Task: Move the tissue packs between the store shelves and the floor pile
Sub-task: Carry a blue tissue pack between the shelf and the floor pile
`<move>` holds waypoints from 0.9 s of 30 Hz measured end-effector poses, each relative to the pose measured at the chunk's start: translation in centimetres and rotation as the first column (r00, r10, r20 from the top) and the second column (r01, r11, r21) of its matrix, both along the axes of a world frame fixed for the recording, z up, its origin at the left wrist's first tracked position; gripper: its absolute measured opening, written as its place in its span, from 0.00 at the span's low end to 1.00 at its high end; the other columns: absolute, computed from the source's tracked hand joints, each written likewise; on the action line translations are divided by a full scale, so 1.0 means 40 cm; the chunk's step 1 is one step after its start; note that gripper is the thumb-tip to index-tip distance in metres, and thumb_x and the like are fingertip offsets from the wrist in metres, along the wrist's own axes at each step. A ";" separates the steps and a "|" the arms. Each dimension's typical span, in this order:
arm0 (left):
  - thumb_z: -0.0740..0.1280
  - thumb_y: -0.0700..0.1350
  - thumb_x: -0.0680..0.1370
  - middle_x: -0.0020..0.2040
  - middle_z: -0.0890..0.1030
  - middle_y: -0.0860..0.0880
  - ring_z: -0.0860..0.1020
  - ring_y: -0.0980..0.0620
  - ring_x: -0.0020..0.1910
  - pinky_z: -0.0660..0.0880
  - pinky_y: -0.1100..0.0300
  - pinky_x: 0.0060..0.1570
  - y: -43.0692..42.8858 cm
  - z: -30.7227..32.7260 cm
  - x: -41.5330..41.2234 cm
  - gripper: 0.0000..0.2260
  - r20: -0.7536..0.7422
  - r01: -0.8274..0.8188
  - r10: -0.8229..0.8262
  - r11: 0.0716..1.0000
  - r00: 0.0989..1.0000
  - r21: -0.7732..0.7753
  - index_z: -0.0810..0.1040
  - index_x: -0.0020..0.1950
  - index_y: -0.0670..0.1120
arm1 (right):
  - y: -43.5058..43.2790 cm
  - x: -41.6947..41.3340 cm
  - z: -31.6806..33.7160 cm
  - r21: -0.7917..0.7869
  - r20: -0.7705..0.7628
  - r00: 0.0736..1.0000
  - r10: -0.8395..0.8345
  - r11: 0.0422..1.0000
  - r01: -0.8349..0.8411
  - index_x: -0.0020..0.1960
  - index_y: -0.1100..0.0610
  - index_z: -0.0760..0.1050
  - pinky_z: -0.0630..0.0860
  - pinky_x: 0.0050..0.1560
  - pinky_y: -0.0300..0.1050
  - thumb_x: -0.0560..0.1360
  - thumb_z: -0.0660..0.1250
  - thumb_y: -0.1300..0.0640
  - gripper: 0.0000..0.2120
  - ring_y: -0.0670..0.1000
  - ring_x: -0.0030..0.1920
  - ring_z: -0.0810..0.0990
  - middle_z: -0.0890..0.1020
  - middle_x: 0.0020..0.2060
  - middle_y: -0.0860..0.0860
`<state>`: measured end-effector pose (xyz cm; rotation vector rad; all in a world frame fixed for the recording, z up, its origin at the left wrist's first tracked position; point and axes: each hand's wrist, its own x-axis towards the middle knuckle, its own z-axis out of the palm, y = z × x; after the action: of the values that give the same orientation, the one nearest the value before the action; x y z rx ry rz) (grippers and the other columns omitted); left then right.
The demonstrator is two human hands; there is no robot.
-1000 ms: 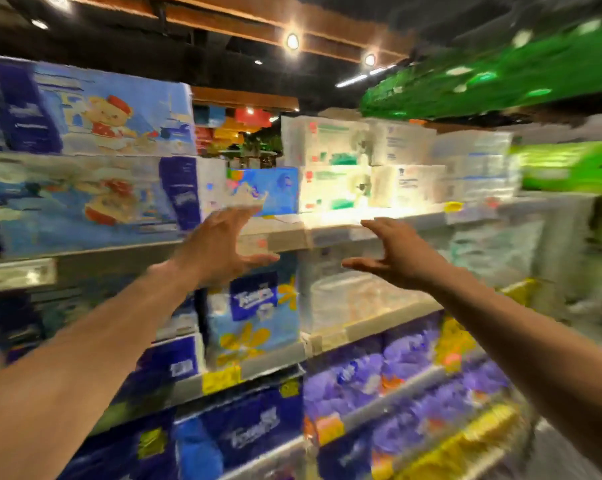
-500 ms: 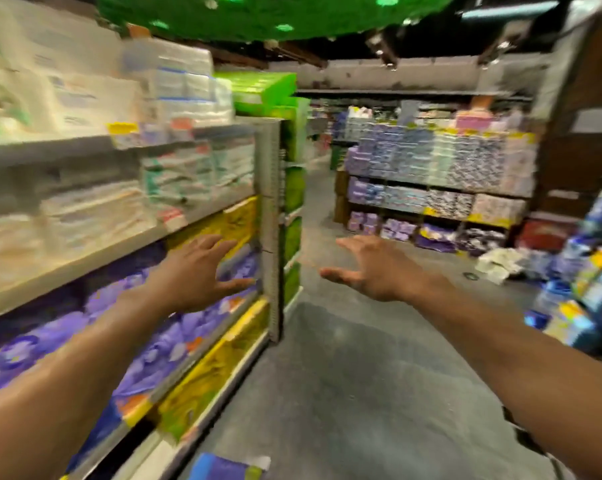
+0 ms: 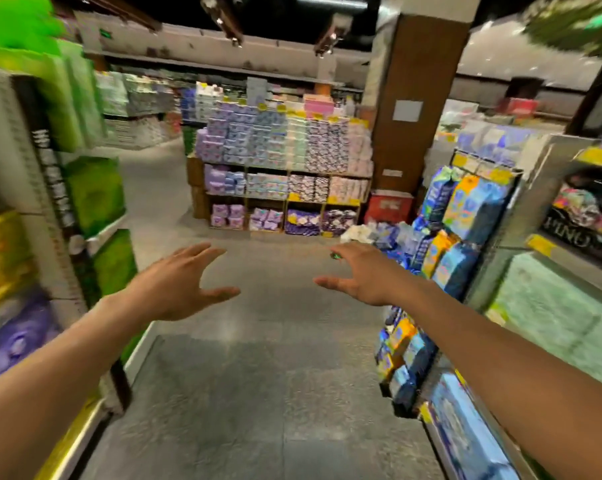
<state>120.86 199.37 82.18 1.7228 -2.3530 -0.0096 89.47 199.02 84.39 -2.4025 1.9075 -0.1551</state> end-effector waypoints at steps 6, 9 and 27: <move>0.56 0.77 0.69 0.80 0.61 0.51 0.63 0.49 0.77 0.63 0.48 0.74 -0.536 0.046 -0.148 0.45 0.031 0.170 -0.171 0.985 0.985 0.027 0.55 0.81 0.56 | -0.367 -0.151 0.012 0.021 0.084 0.981 -0.176 0.984 0.174 0.81 0.53 0.58 0.62 0.76 0.54 0.74 0.61 0.28 0.44 0.56 0.78 0.61 0.63 0.78 0.53; 0.54 0.80 0.66 0.80 0.62 0.51 0.63 0.49 0.76 0.62 0.50 0.75 -0.769 0.045 -0.265 0.49 0.060 0.276 -0.278 0.961 0.959 0.037 0.56 0.81 0.54 | -0.538 -0.248 -0.004 0.039 0.078 0.968 -0.239 0.971 0.236 0.81 0.53 0.57 0.61 0.76 0.54 0.75 0.60 0.28 0.44 0.56 0.78 0.60 0.63 0.79 0.53; 0.43 0.84 0.62 0.79 0.62 0.46 0.62 0.46 0.77 0.61 0.51 0.75 -2.129 -0.042 -0.891 0.55 0.045 0.405 -0.408 0.912 0.912 0.056 0.55 0.81 0.52 | -1.878 -0.789 -0.075 0.034 -0.005 0.950 -0.313 0.949 0.313 0.81 0.53 0.57 0.63 0.76 0.59 0.70 0.54 0.22 0.49 0.57 0.78 0.59 0.63 0.78 0.54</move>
<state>85.23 114.22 80.50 1.2299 -2.7291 -0.0854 57.90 123.92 81.39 -2.0612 2.2589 -0.1367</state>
